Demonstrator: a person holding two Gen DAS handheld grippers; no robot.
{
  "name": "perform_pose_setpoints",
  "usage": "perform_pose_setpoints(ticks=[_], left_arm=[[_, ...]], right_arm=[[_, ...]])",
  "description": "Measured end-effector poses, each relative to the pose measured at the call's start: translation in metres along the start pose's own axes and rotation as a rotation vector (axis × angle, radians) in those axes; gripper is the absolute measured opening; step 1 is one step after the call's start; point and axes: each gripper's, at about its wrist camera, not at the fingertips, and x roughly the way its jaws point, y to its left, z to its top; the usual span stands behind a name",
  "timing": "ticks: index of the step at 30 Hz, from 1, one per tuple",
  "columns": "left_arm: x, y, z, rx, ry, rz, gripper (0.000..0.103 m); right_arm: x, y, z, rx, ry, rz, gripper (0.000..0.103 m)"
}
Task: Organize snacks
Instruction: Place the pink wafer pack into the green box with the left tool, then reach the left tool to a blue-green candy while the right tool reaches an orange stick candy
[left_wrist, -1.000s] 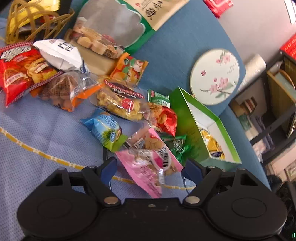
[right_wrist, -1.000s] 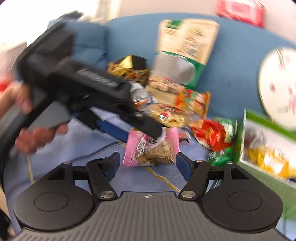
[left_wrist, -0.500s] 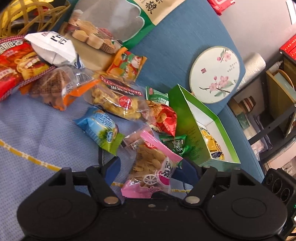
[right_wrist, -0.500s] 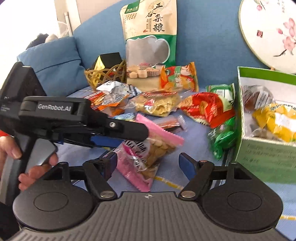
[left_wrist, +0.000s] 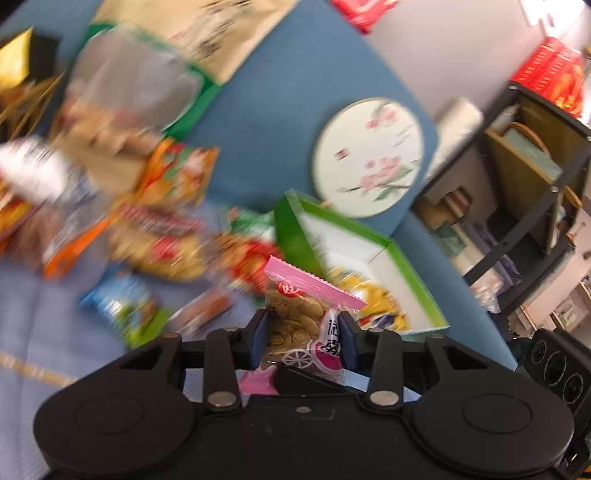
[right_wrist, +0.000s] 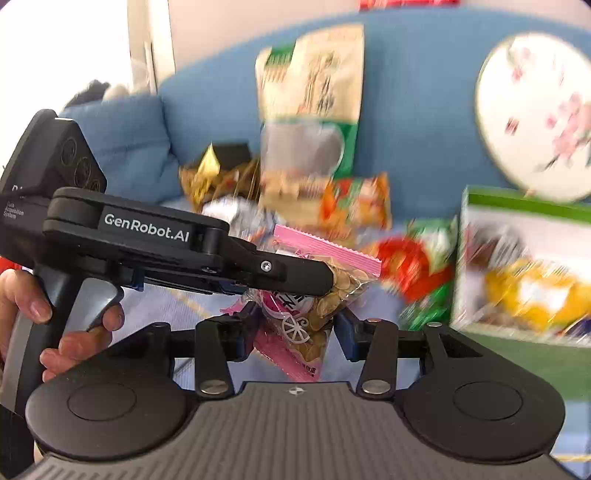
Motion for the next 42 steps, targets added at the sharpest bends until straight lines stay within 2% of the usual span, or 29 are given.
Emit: perform_pose_setpoints(ticks=[3,8,14,20,23,24,25,26,27,28,30,33,37,42], left_arm=[[0.018,-0.018,0.013,0.016,0.010,-0.037,0.018],[0.060,-0.056,0.027,0.104,0.035,-0.078,0.020],[0.120,-0.086,0.045,0.154,0.075,-0.111,0.020],[0.168,-0.087,0.055,0.137,0.130,-0.109,0.020],[0.178,-0.087,0.060,0.142,0.124,-0.103,0.022],[0.180,-0.088,0.062,0.143,0.119,-0.100,0.024],[0.182,-0.088,0.064,0.145,0.114,-0.091,0.031],[0.184,-0.087,0.065,0.148,0.109,-0.065,0.062],[0.184,-0.087,0.066,0.148,0.100,-0.042,0.100],[0.181,-0.086,0.065,0.149,0.073,-0.013,0.103],[0.170,-0.082,0.064,0.148,0.017,0.040,0.103],[0.156,-0.071,0.066,0.122,0.016,0.058,0.103],[0.121,-0.058,0.066,0.108,0.006,0.095,0.103],[0.060,-0.036,0.059,0.088,-0.014,0.173,0.103]], right_arm=[[-0.015,-0.017,0.007,0.008,-0.047,-0.053,0.076],[-0.035,-0.054,0.015,0.046,-0.100,-0.146,0.076],[-0.042,-0.097,0.021,0.093,-0.146,-0.275,0.075],[-0.030,-0.128,0.018,0.153,-0.153,-0.348,0.074],[-0.024,-0.133,0.021,0.153,-0.168,-0.363,0.074],[-0.022,-0.134,0.021,0.146,-0.177,-0.367,0.074],[-0.019,-0.135,0.020,0.130,-0.187,-0.384,0.074],[-0.018,-0.134,0.018,0.111,-0.195,-0.412,0.075],[-0.014,-0.134,0.017,0.094,-0.188,-0.449,0.091],[-0.011,-0.133,0.015,0.086,-0.158,-0.475,0.103],[-0.008,-0.130,0.013,0.054,-0.109,-0.498,0.103],[-0.017,-0.120,0.015,0.037,-0.146,-0.485,0.103],[-0.024,-0.104,0.016,0.024,-0.164,-0.433,0.103],[-0.025,-0.075,0.013,0.009,-0.119,-0.334,0.103]])
